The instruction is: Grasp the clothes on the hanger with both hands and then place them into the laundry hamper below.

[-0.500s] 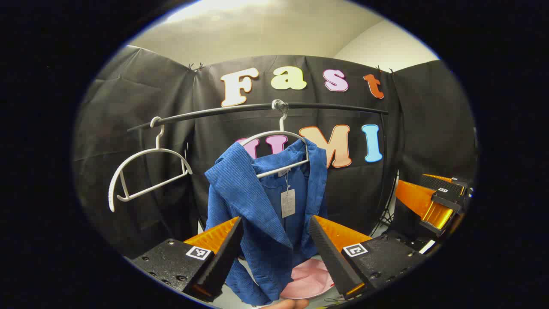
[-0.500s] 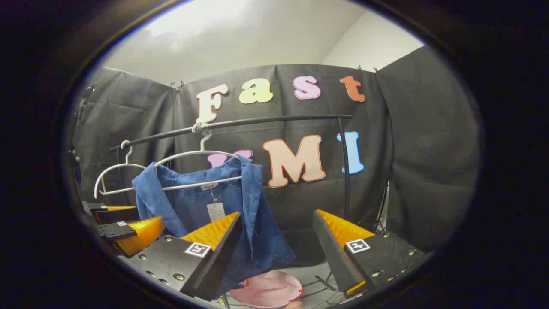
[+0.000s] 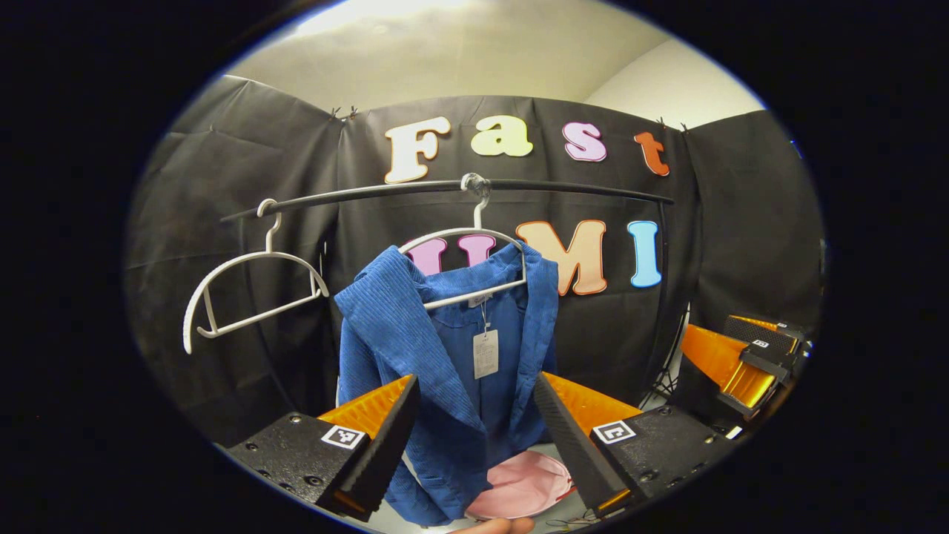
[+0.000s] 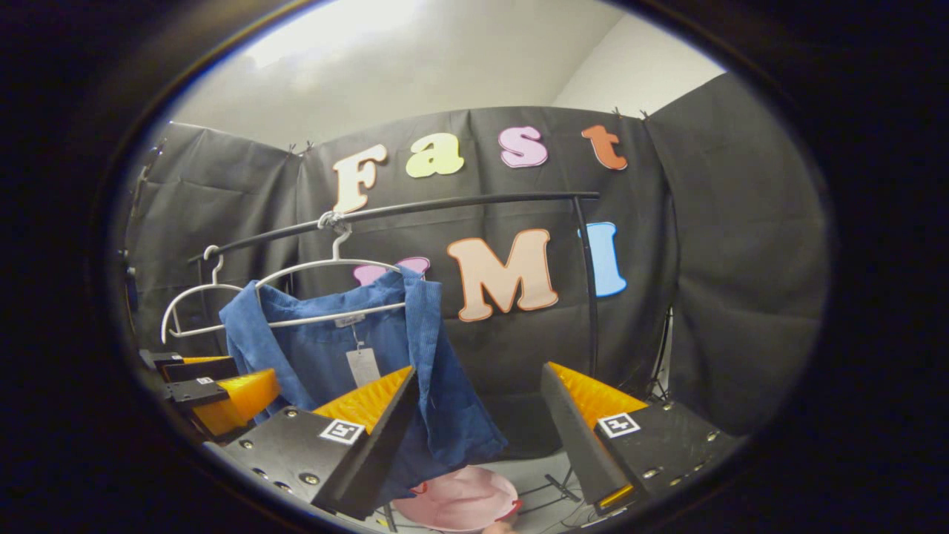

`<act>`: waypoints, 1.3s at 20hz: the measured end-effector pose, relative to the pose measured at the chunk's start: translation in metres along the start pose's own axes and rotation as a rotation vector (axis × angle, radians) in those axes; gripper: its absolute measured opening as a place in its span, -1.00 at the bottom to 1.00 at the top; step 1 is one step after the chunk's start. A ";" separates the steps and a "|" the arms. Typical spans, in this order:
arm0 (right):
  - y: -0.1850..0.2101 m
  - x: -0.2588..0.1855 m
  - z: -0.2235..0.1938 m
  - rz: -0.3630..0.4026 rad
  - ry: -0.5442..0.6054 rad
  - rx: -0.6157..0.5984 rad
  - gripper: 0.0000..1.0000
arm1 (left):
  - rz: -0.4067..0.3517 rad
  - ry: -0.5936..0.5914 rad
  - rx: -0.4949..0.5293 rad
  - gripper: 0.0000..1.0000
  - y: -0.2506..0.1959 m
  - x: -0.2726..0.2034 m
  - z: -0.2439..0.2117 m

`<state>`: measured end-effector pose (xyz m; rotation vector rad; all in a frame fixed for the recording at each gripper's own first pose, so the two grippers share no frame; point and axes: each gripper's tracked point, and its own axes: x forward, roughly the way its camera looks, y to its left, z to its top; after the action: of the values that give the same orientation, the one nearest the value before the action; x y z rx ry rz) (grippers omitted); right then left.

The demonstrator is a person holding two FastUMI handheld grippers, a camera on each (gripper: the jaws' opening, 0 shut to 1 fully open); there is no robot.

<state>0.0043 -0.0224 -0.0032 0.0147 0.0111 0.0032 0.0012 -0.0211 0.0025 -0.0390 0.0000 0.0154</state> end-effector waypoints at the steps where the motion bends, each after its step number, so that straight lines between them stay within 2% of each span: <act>1: -0.001 0.000 0.000 0.001 -0.002 0.004 0.97 | -0.001 -0.001 0.000 0.92 -0.002 0.000 0.001; 6: -0.002 -0.001 -0.003 0.015 0.006 0.013 0.97 | -0.019 -0.008 0.019 0.91 -0.014 0.001 0.001; 7: -0.003 -0.001 -0.005 0.017 0.008 0.016 0.97 | -0.018 -0.005 0.023 0.97 -0.015 0.001 0.000; 8: -0.003 0.000 -0.006 0.015 0.017 0.017 0.97 | -0.020 0.000 0.025 0.90 -0.016 0.002 0.000; 11: -0.005 -0.002 -0.006 0.015 0.018 0.011 0.97 | -0.034 -0.002 0.028 0.91 -0.023 0.002 0.001; 12: -0.006 -0.001 -0.005 0.018 0.019 0.010 0.97 | -0.035 0.005 0.035 0.97 -0.025 0.002 0.000; 15: -0.011 0.001 -0.012 0.008 0.034 0.002 0.97 | -0.043 0.004 0.039 0.90 -0.030 0.004 -0.001; 16: -0.011 0.002 -0.013 0.007 0.039 0.001 0.97 | -0.046 0.008 0.039 0.97 -0.031 0.006 -0.001; 18: -0.011 0.004 -0.014 0.006 0.041 0.002 0.97 | -0.047 0.013 0.042 0.97 -0.032 0.007 -0.002; 19: -0.011 0.005 -0.014 0.007 0.039 0.002 0.97 | -0.045 0.010 0.043 0.91 -0.032 0.008 -0.002; 21: -0.011 0.009 -0.015 0.010 0.044 0.003 0.97 | -0.035 0.011 0.049 0.97 -0.029 0.010 -0.001; 23: -0.009 0.016 -0.016 0.017 0.052 0.011 0.97 | -0.023 0.009 0.055 0.91 -0.025 0.012 0.001; 25: -0.007 0.024 -0.017 0.026 0.060 0.020 0.97 | -0.008 0.006 0.058 0.97 -0.019 0.013 0.002; 26: -0.007 0.030 -0.018 0.028 0.065 0.018 0.97 | 0.003 0.008 0.058 0.91 -0.016 0.014 0.001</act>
<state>0.0339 -0.0292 -0.0213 0.0328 0.0764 0.0312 0.0158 -0.0368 0.0037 0.0188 0.0084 0.0186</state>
